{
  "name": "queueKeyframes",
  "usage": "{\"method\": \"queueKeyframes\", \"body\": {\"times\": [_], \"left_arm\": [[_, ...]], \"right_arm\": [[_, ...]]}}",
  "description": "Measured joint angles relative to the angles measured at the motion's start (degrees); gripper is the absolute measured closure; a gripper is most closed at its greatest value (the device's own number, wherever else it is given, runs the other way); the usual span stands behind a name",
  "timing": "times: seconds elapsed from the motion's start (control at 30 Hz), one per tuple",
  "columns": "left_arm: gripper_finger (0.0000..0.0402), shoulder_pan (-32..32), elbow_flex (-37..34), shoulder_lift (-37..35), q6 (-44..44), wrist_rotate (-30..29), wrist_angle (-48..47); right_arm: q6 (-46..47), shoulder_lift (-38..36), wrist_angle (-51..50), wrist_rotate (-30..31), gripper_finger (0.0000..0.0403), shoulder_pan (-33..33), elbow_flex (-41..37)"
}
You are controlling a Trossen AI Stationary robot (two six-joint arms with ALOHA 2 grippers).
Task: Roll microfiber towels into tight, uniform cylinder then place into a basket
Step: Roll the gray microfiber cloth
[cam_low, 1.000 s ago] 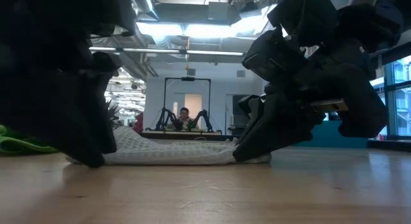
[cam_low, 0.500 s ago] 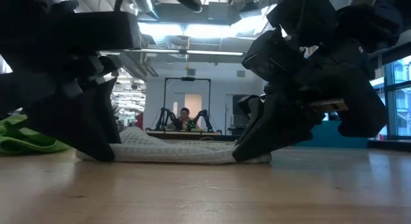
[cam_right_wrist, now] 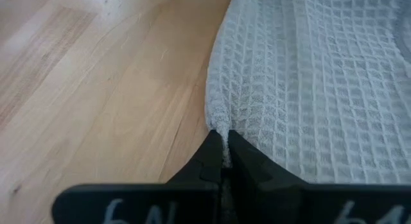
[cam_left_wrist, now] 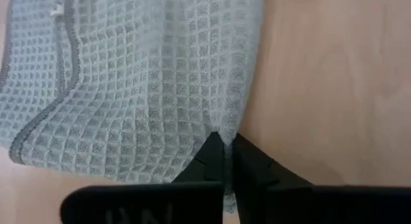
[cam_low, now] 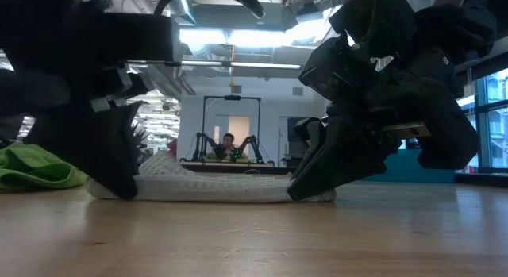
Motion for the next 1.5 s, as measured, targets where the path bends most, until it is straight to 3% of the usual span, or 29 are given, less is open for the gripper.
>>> {"method": "queueKeyframes", "body": {"times": [0.4,0.97,1.5], "left_arm": [[0.0401,6.33,10.91,0.01,6.55,8.6,-10.02],[0.0401,18.57,14.44,-0.09,9.48,25.55,-17.01],[0.0401,23.84,13.8,-0.2,9.14,20.08,-18.9]], "right_arm": [[-0.11,-0.04,-0.43,0.19,0.0393,0.02,0.02],[0.0,-0.04,-0.56,0.19,0.0392,0.02,0.0],[0.04,-0.02,-0.56,0.41,0.0391,-0.04,-0.04]]}}
